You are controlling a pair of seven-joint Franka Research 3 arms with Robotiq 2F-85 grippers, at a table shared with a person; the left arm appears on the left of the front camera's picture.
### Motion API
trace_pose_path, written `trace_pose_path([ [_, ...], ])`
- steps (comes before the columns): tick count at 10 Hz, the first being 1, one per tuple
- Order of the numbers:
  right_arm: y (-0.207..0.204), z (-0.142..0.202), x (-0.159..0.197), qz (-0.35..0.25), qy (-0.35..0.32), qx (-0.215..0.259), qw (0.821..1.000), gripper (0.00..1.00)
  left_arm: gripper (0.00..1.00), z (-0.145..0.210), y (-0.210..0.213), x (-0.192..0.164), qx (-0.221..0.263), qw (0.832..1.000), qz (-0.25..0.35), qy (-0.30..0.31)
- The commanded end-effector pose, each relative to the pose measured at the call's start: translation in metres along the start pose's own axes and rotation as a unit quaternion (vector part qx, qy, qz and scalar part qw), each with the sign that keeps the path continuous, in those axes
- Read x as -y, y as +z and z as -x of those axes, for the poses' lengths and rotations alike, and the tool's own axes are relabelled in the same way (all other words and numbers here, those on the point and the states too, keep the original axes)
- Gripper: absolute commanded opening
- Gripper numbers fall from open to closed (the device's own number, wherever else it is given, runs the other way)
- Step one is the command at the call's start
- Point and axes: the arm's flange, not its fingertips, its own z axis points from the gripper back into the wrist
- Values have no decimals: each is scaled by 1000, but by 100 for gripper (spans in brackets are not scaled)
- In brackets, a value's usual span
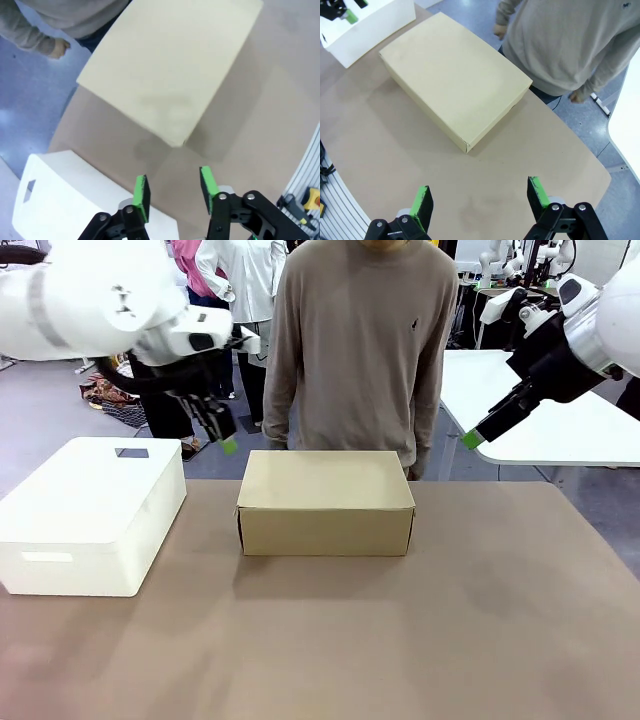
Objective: Pack the shoes into the box.
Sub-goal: Press down on the lid of the Shoes Box.
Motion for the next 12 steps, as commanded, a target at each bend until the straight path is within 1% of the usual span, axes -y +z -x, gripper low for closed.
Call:
trace_pose_path([
  [1,1,-2,0,1,-8,-4,1000,100,100,35,10,6,8,1000,10,-27],
  [3,1,-2,0,1,-8,-4,1000,100,100,56,19,18,28,998,20,-45],
  [4,1,-2,0,1,-8,-4,1000,100,100,56,23,27,42,997,33,-55],
  [6,1,-2,0,1,-8,-4,1000,100,100,70,26,37,54,995,54,-58],
  [7,1,-2,0,1,-8,-4,1000,100,100,63,26,39,56,996,57,-50],
  [10,1,-2,0,1,-8,-4,1000,100,100,48,23,32,66,997,39,-14],
  [11,1,-2,0,1,-8,-4,1000,100,100,58,26,42,47,997,45,-41],
  [12,1,-2,0,1,-8,-4,1000,100,100,58,26,42,47,997,45,-41],
])
